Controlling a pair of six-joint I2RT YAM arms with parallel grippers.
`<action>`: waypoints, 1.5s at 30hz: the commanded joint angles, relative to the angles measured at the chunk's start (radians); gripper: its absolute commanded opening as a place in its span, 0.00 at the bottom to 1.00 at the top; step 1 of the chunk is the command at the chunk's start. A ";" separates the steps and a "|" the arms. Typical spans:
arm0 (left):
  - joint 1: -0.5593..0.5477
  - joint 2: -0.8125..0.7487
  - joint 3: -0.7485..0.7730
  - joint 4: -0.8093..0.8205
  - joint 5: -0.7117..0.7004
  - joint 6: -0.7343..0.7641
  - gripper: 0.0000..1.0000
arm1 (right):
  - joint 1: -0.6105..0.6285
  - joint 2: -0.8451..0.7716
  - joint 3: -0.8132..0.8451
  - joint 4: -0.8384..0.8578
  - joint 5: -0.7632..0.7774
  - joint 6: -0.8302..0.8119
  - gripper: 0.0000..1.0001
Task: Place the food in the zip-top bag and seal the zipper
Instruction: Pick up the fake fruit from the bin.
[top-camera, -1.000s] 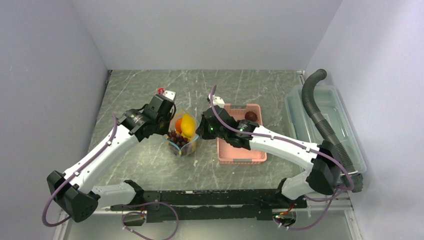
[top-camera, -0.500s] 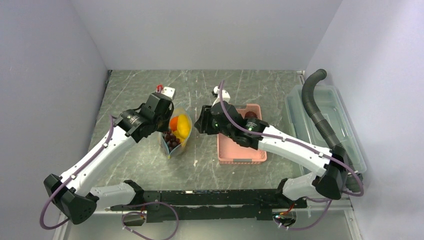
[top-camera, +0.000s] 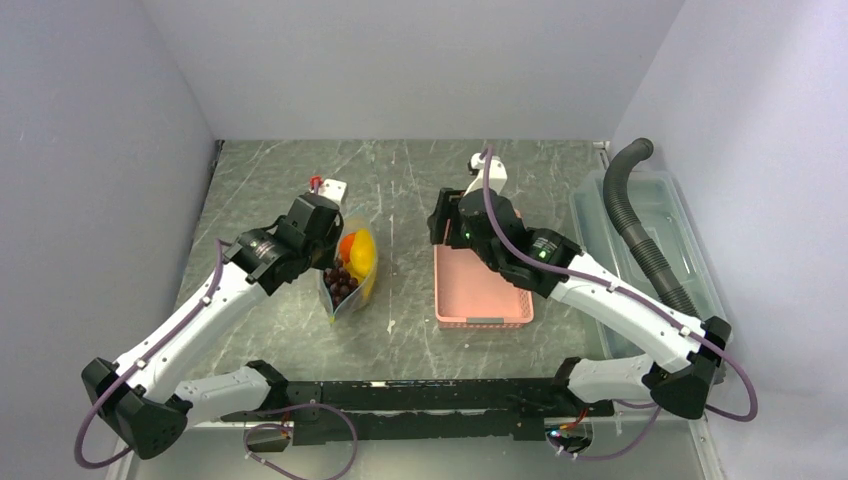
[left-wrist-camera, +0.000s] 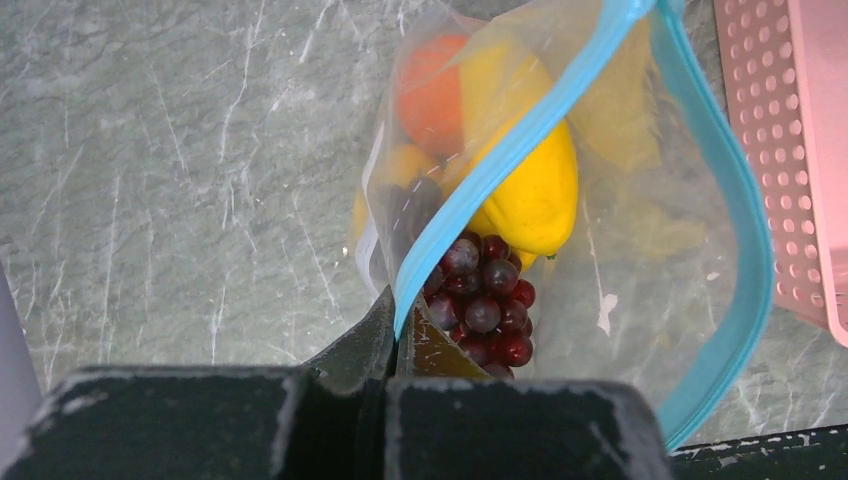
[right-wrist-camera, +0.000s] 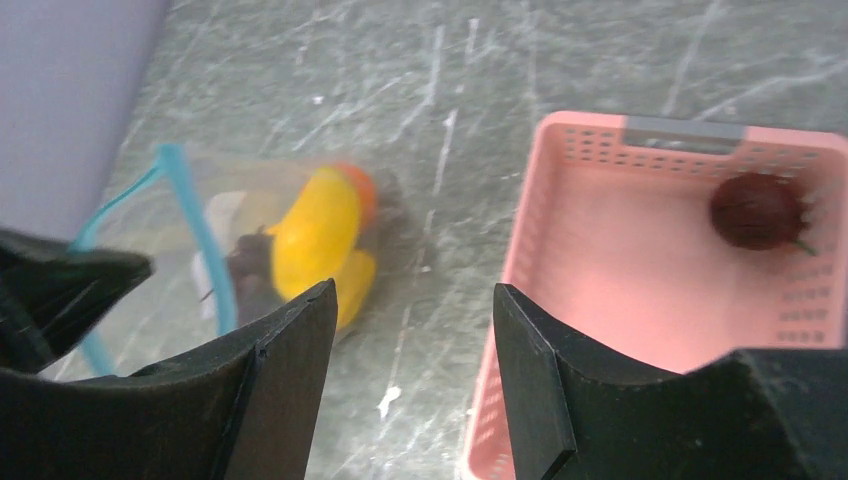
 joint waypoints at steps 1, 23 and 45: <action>0.003 -0.061 -0.008 0.044 -0.022 0.017 0.00 | -0.085 -0.024 0.020 -0.063 0.034 -0.079 0.63; 0.008 -0.148 -0.025 0.058 -0.071 0.019 0.00 | -0.343 0.257 0.021 -0.184 0.003 -0.199 0.85; 0.014 -0.133 -0.028 0.062 -0.061 0.020 0.00 | -0.441 0.585 0.130 -0.134 0.078 -0.259 0.93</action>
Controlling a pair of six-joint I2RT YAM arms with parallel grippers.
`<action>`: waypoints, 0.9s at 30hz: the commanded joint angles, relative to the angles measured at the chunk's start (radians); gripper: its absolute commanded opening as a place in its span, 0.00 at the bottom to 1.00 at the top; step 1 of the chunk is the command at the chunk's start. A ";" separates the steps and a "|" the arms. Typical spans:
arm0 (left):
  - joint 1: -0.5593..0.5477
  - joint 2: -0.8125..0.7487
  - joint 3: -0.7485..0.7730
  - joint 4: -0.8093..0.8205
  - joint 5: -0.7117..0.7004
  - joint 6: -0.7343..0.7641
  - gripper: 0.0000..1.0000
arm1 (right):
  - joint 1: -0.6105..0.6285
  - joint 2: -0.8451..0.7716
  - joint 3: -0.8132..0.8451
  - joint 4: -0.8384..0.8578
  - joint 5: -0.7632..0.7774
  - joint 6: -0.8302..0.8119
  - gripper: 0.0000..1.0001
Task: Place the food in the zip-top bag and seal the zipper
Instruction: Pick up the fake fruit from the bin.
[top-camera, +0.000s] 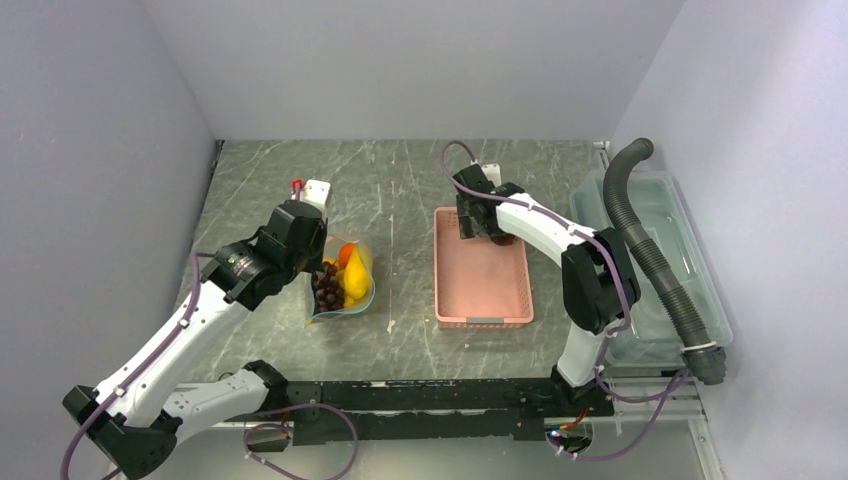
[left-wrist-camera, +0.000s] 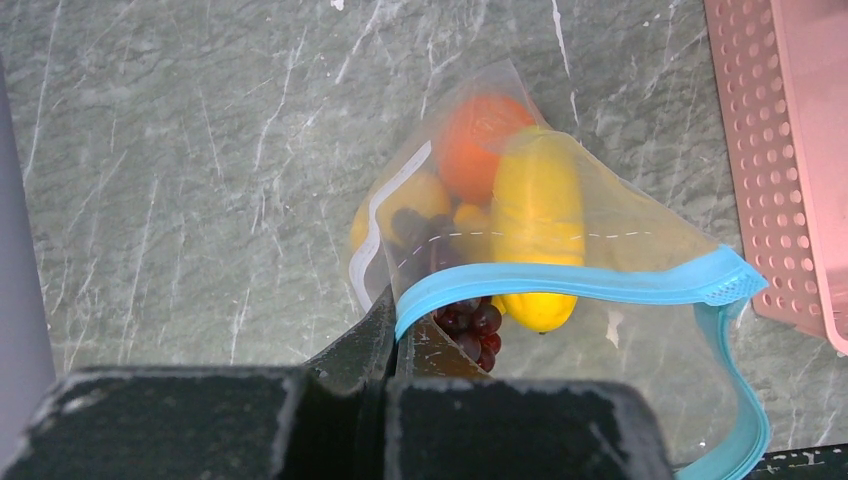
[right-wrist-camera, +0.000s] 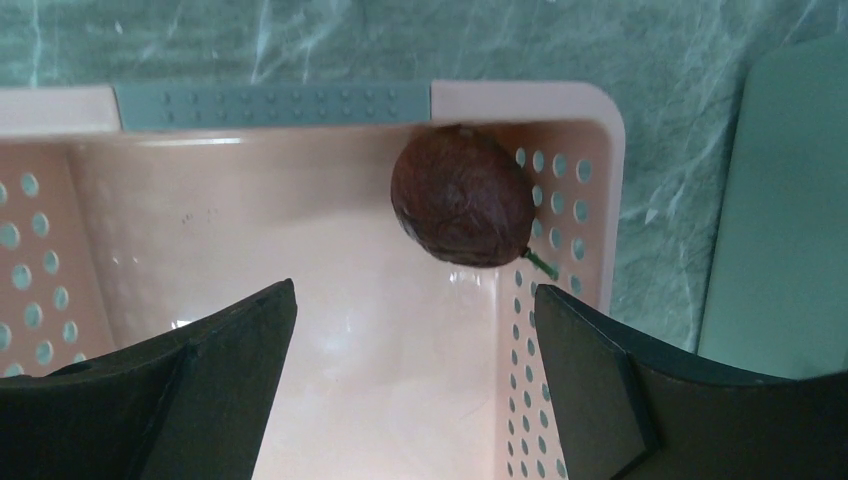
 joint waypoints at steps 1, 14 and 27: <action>0.008 -0.006 0.004 0.061 -0.017 0.012 0.00 | -0.014 0.030 0.067 0.035 0.064 -0.031 0.93; 0.016 0.005 0.002 0.063 -0.009 0.014 0.00 | -0.036 0.106 0.074 0.070 0.092 -0.058 0.93; 0.023 0.013 0.002 0.063 -0.004 0.015 0.00 | -0.040 0.152 0.059 0.106 0.121 -0.063 0.86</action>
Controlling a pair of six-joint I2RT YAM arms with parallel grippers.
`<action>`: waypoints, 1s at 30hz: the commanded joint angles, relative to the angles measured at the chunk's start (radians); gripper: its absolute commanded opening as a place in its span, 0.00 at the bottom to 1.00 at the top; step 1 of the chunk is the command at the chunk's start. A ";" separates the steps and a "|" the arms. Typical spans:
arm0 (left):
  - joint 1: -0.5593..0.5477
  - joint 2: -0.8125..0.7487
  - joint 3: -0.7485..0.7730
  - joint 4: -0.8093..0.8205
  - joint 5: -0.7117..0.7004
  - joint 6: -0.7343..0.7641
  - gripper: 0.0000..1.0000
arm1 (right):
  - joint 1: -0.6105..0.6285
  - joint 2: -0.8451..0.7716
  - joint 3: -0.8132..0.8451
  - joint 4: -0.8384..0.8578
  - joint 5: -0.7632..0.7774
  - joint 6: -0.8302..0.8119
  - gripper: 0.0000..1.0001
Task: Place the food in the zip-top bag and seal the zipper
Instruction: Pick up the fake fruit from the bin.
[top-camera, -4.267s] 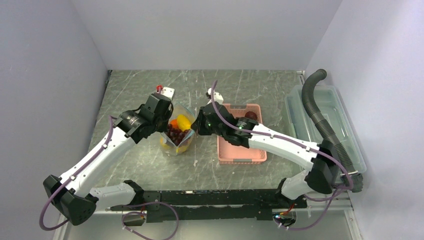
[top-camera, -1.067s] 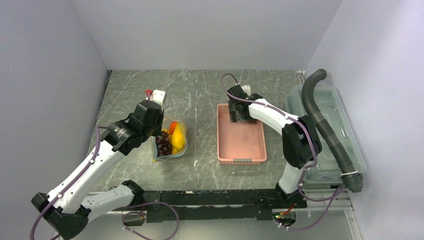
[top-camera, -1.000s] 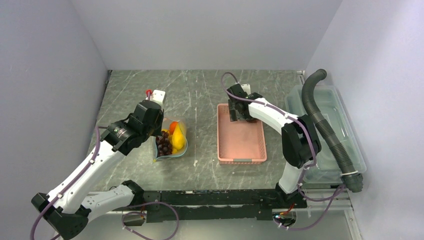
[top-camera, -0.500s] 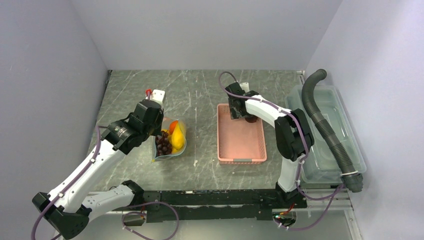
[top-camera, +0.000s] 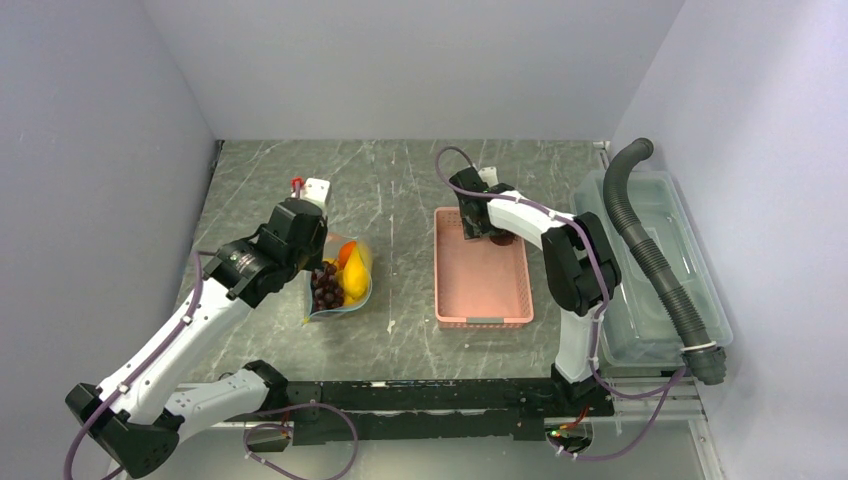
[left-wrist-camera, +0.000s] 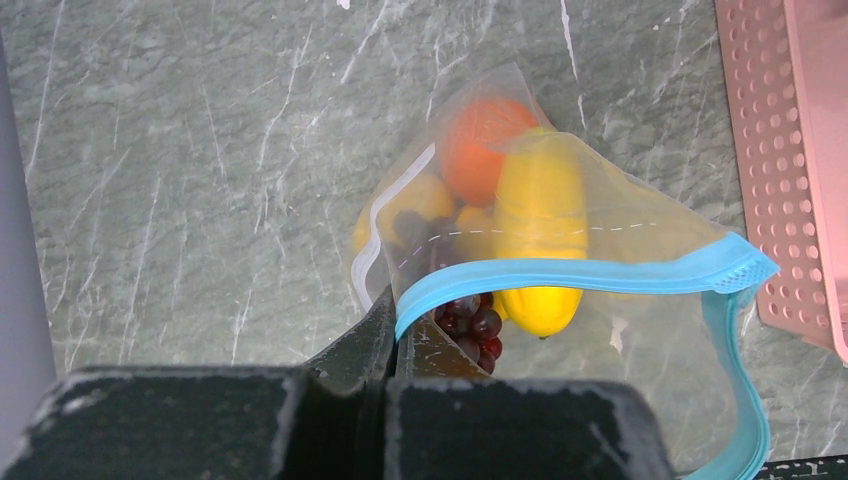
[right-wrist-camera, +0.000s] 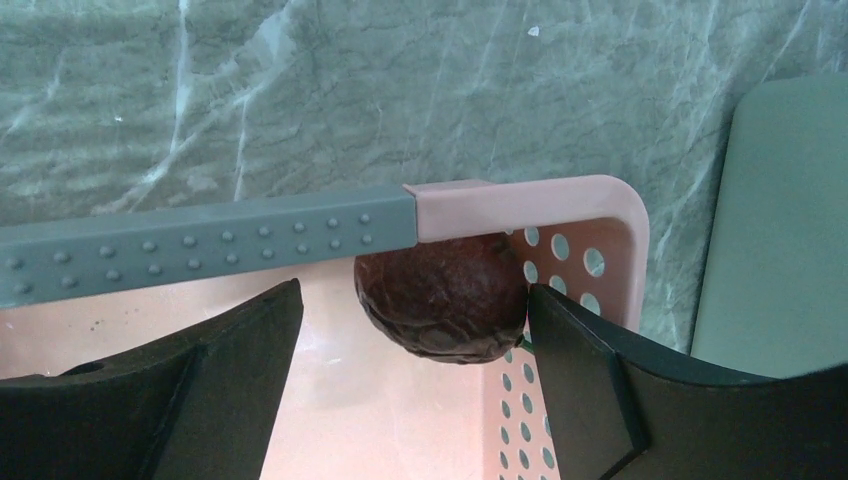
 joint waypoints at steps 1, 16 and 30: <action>0.006 -0.001 0.002 0.058 -0.004 0.015 0.00 | -0.004 0.001 0.010 0.045 0.042 -0.013 0.84; 0.008 0.005 0.004 0.056 -0.001 0.015 0.00 | -0.004 -0.015 -0.026 0.074 0.061 0.005 0.47; 0.009 0.005 0.004 0.055 0.004 0.015 0.00 | -0.003 -0.195 -0.078 0.057 -0.030 0.040 0.31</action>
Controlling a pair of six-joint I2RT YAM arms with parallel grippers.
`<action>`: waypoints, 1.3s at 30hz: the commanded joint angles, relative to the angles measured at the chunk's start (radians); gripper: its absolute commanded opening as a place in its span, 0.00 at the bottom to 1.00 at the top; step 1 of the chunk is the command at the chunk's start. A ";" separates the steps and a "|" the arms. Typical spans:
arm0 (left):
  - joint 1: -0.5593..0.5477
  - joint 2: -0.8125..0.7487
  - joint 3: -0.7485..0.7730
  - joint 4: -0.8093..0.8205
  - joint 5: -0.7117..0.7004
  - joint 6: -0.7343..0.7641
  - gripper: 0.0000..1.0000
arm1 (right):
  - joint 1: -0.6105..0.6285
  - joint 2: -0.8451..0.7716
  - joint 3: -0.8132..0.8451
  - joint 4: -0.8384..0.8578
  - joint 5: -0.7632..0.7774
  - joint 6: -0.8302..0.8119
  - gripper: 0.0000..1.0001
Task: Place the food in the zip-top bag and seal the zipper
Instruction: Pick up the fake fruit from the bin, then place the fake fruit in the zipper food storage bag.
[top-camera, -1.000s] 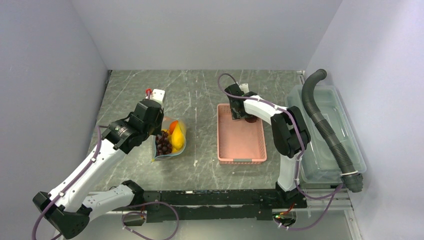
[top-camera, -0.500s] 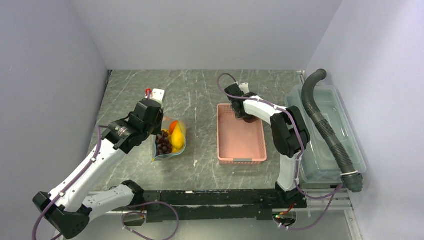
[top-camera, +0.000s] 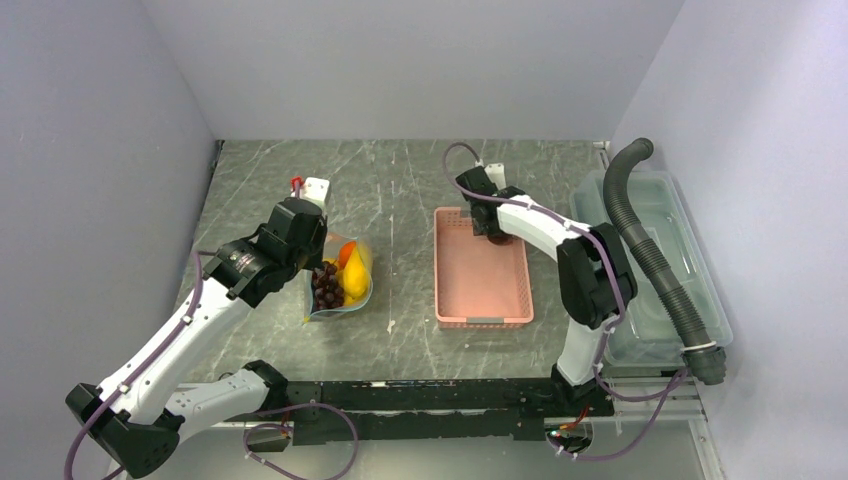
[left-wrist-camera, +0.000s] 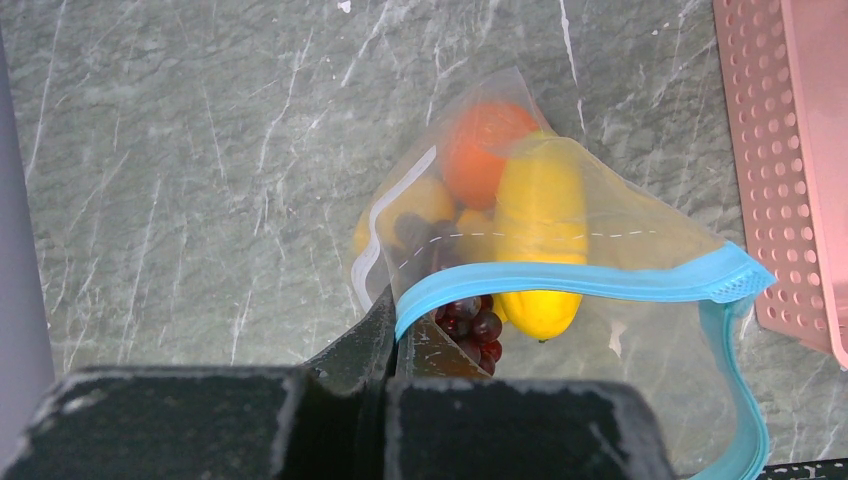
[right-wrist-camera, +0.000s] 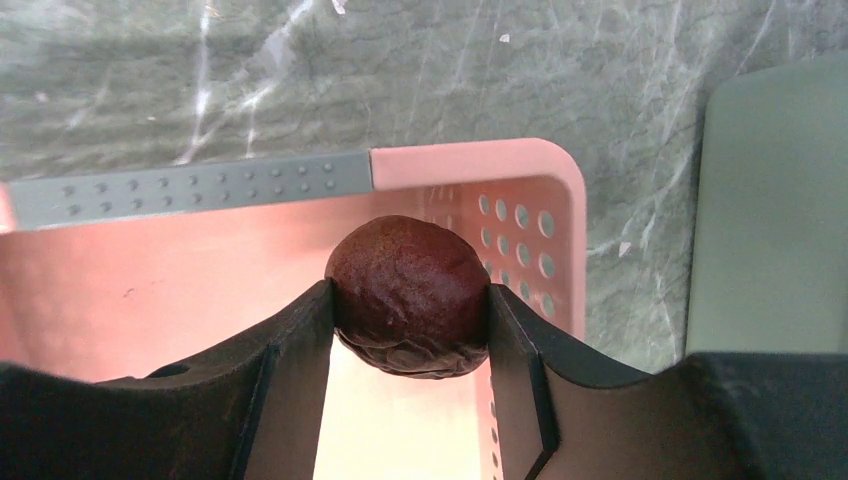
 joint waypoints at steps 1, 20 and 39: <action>0.005 0.004 0.004 0.048 0.003 0.015 0.00 | -0.002 -0.130 -0.012 0.002 -0.057 0.029 0.31; 0.011 0.007 0.005 0.049 0.014 0.014 0.00 | 0.064 -0.552 -0.105 0.141 -0.549 0.063 0.29; 0.015 0.005 0.004 0.048 0.014 0.013 0.00 | 0.390 -0.601 -0.038 0.273 -0.793 0.038 0.30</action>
